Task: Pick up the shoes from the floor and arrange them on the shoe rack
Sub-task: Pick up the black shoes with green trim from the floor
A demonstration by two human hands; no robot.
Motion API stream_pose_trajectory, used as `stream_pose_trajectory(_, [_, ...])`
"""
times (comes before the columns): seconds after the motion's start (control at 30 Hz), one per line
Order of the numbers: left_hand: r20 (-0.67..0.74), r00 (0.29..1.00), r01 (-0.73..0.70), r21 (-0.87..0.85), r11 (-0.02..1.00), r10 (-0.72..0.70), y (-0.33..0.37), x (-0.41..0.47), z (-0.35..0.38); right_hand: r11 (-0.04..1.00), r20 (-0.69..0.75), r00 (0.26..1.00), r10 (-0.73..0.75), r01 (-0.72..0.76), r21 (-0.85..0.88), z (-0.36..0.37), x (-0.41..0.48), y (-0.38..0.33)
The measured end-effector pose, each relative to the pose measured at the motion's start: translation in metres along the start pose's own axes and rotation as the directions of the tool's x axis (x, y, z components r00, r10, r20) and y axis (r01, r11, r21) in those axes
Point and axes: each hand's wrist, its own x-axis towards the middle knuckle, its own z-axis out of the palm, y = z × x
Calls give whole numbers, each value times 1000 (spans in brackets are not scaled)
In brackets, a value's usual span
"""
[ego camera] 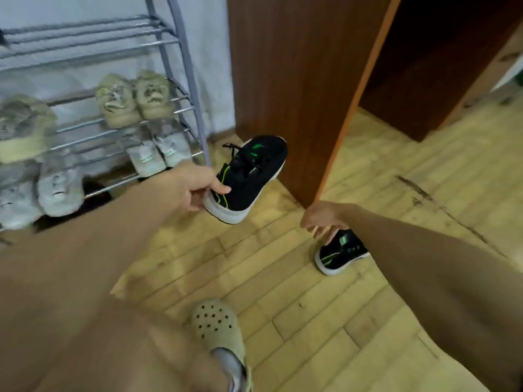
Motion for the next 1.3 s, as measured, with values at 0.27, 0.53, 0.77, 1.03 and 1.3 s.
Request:
stream_pose_trajectory(0.27, [203,955,209,61,976,-218,-41,66,126,835,-36,950,311,-255,488,39,69,111])
stream_pose_trajectory(0.53, [274,911,305,52,951,-307,-92,103,149,496,-71,808,585,-287,820,93,119,173])
stream_pose_trajectory(0.77, [263,917,287,85,954,-299,-98,102,131,238,64,818,572,-240,941,92,111,147])
stream_pose_trajectory(1.03, [201,952,207,131,970,-230,-96,66,99,158,57,919,389,-127,979,132,66,111])
stream_pose_trajectory(1.3, [72,986,142,140,980,-154,-95,5,53,322,74,958,278,-165,932,150,17,81])
